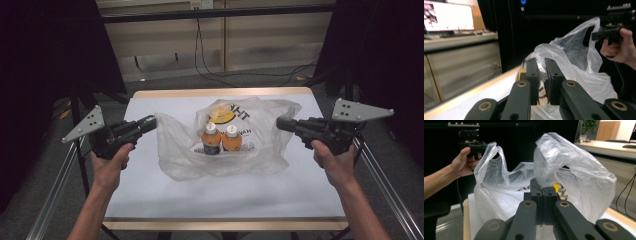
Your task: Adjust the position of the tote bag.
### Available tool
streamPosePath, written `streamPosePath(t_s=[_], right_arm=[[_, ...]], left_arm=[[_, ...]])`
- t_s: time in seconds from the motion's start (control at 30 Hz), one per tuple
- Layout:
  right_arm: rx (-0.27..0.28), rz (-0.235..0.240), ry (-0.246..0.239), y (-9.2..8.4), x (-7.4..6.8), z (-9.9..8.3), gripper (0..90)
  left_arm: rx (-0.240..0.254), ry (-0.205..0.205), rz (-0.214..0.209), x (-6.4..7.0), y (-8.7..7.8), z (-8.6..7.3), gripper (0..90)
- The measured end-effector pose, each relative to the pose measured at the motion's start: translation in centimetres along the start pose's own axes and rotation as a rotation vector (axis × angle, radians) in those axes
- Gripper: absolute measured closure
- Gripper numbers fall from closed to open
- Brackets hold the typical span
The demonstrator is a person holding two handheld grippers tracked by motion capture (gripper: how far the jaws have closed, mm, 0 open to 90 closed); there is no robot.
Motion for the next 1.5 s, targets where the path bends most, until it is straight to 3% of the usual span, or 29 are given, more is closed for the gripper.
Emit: streamPosePath(t_s=[0.2,0.3,0.47,0.67,0.9,0.97,1.07,1.13,1.2,1.23,1.3,1.37,1.5], right_arm=[[0.036,-0.01,-0.025,0.8,0.4,2.3,89.8],[0.045,-0.023,-0.024,1.2,1.0,3.9,89.9],[0.07,-0.057,-0.023,1.3,2.1,5.6,90.0],[0.089,-0.071,-0.031,1.4,2.6,6.9,90.0],[0.145,-0.125,-0.029,0.7,3.9,10.4,90.0],[0.139,-0.129,-0.03,0.7,4.1,10.9,90.0],[0.126,-0.151,-0.043,0.8,4.1,11.1,90.0],[0.153,-0.145,-0.03,0.7,4.3,11.0,90.0],[0.158,-0.141,-0.025,0.6,4.3,10.7,90.0],[0.161,-0.14,-0.019,0.4,4.5,10.4,90.0],[0.16,-0.138,-0.007,0.0,4.7,9.6,90.0],[0.149,-0.139,0.004,-0.6,4.8,8.3,90.0],[0.135,-0.136,0.008,-1.1,4.7,7.0,90.0]], left_arm=[[0.028,0.002,0.017,-1.4,0.3,1.8,82.9],[0.034,0.033,0.032,-1.8,0.4,3.1,83.1],[0.04,0.044,0.024,-2.2,0.6,4.0,83.1],[0.048,0.04,0.052,-3.1,0.7,5.1,83.6],[0.071,0.052,0.098,-4.7,0.1,7.6,84.5],[0.076,0.047,0.106,-4.9,0.1,7.8,84.6],[0.078,0.045,0.119,-5.2,0.0,8.0,84.9],[0.09,0.038,0.137,-5.3,0.1,7.8,85.1],[0.073,0.041,0.132,-5.2,0.3,7.3,85.3],[0.048,0.062,0.134,-5.1,0.4,7.0,85.3],[0.02,0.073,0.117,-5.1,0.5,6.2,85.4],[0.029,0.046,0.104,-5.0,0.5,5.1,85.5],[0.009,0.058,0.082,-4.6,0.6,4.1,85.5]])
Point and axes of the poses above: each handheld gripper's, and its own axes: y roughly forward along the jaws, z roughly out of its top, x roughly to its right, the point moved 2 cm from there along y, roughly forward along the jaws, and after that the axes turned 6 degrees about y, right-handed, at the moved point
